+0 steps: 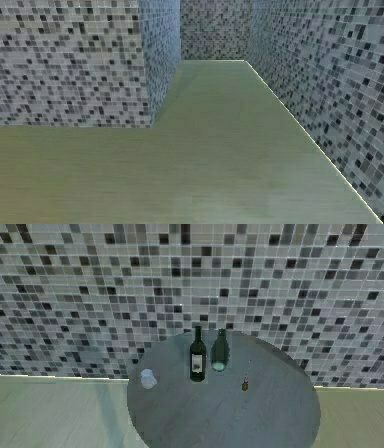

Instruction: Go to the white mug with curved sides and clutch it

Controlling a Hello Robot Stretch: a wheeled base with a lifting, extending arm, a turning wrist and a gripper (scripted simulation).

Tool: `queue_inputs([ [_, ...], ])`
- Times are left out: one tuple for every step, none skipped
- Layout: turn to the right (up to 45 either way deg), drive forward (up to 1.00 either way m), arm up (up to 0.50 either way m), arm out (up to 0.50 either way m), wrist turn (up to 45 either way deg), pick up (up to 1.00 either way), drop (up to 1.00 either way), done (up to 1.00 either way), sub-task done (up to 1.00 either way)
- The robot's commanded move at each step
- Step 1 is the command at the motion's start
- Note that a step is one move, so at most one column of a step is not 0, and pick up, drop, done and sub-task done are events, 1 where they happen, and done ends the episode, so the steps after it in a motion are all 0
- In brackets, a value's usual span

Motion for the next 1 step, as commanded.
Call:
queue_inputs([
  [-9.0,0.00,0.00,0.00,0.0,0.00,0.00,0.00,0.00],
])
